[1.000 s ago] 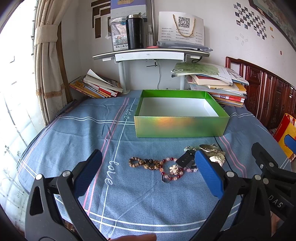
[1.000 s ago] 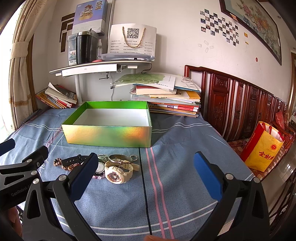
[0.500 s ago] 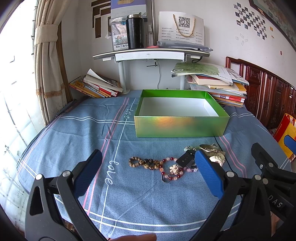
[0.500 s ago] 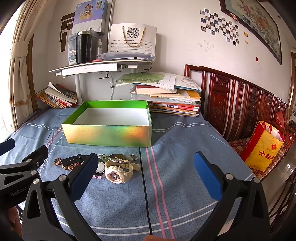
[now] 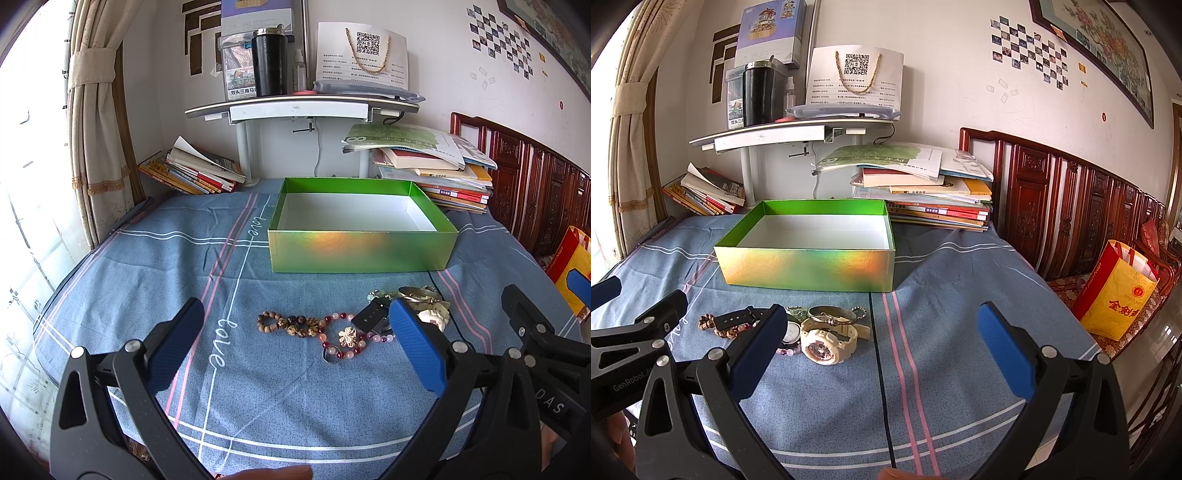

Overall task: Organize jewelry
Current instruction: 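Reach the right tool to the white watch and close on it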

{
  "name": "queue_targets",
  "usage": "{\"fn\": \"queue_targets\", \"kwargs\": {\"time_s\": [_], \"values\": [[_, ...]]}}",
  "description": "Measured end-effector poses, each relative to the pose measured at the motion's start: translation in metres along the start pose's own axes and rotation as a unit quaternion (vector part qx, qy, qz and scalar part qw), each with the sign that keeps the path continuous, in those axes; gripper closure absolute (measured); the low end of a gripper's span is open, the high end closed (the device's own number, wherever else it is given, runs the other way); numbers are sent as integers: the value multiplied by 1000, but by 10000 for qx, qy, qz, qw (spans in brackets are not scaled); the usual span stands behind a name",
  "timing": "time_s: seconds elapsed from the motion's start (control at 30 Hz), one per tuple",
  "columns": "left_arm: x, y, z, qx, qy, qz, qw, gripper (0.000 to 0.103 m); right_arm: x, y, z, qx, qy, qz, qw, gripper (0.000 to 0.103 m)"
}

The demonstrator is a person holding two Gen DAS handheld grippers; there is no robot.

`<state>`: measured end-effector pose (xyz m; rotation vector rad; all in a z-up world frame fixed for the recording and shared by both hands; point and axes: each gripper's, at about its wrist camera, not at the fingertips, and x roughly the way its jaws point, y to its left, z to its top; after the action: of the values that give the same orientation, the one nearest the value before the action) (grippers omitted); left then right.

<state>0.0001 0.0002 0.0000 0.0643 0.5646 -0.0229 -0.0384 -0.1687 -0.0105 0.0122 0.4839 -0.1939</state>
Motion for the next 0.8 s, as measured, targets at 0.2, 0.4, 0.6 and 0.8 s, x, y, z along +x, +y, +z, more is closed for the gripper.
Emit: {"fn": "queue_targets", "kwargs": {"time_s": [0.2,0.4,0.6,0.8], "values": [[-2,-6,-3,25,89,-7,10000,4,5,0,-4,-86,13,-43,10000,2],[27,-6,-12,123,420,53,9990,4,34,-11,-6,-285,386,-252,9985,2],[64,0,-31,187,1059,-57,9942,4,87,-33,-18,51,1410,-112,9899,3],[82,6,-43,103,1310,-155,9912,9,109,-28,-27,156,1785,208,9836,19]]}}
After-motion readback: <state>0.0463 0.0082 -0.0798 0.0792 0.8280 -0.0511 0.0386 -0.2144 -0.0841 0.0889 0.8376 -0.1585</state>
